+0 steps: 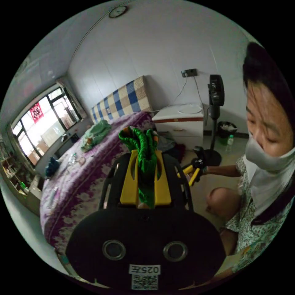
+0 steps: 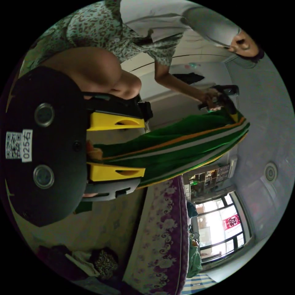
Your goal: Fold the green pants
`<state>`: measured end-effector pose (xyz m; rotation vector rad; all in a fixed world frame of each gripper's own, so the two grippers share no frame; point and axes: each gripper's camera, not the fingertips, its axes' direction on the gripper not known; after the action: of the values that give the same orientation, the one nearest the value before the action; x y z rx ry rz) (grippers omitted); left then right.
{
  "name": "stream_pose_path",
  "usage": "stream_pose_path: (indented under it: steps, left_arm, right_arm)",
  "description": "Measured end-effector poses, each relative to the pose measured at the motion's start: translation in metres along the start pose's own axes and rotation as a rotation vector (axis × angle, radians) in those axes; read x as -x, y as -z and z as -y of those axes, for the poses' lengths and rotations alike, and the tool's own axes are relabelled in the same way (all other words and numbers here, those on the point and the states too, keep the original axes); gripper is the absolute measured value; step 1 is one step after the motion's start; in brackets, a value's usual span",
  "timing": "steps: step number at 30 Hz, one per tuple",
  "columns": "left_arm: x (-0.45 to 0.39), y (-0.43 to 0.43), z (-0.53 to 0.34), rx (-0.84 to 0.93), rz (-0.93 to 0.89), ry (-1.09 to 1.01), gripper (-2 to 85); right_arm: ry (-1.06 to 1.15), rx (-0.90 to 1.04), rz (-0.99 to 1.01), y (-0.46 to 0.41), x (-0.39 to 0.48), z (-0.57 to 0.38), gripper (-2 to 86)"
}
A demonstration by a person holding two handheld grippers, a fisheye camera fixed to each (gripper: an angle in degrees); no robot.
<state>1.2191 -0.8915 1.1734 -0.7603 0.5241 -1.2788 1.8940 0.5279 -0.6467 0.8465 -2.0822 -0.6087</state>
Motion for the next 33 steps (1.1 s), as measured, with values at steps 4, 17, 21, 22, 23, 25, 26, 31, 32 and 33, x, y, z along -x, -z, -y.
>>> stream_pose_path:
  steps: [4,17,21,22,23,25,26,31,32,33]
  left_arm:
    - [-0.01,-0.002,0.083,0.043,0.117,-0.041,5.7]
    - [-0.017,-0.025,0.298,0.037,0.215,-0.035,6.4]
    - [-0.014,-0.027,0.344,-0.018,0.135,-0.049,6.3]
    - [-0.014,-0.027,0.351,-0.021,0.122,-0.059,6.4]
    - [-0.015,-0.028,0.364,-0.019,0.101,-0.077,6.4]
    - [-0.016,-0.029,0.383,-0.023,0.059,-0.099,6.6]
    - [-0.016,-0.028,0.396,-0.032,0.018,-0.111,6.6]
    - [-0.012,-0.027,0.445,-0.017,-0.024,-0.136,6.7]
    - [-0.007,-0.026,0.456,-0.005,-0.015,-0.127,6.8]
    - [0.0,-0.024,0.465,0.012,0.014,-0.107,6.8]
  right_arm:
    - [0.027,-0.048,-0.032,0.007,0.001,0.004,17.9]
    - [0.112,0.083,-0.029,-0.021,-0.017,-0.007,7.9]
    - [0.165,0.008,0.049,-0.019,-0.02,-0.024,10.0]
    - [0.175,-0.003,0.035,-0.019,-0.019,-0.027,12.1]
    - [0.177,0.007,0.017,-0.023,-0.02,-0.03,15.0]
    - [0.184,0.035,0.028,-0.03,-0.024,-0.036,17.0]
    - [0.173,0.036,0.044,-0.036,-0.027,-0.04,17.8]
    - [0.176,0.11,0.201,-0.073,-0.04,-0.051,12.4]
    - [0.187,0.126,0.267,-0.08,-0.042,-0.053,8.7]
    - [0.172,0.129,0.316,-0.086,-0.043,-0.057,5.9]
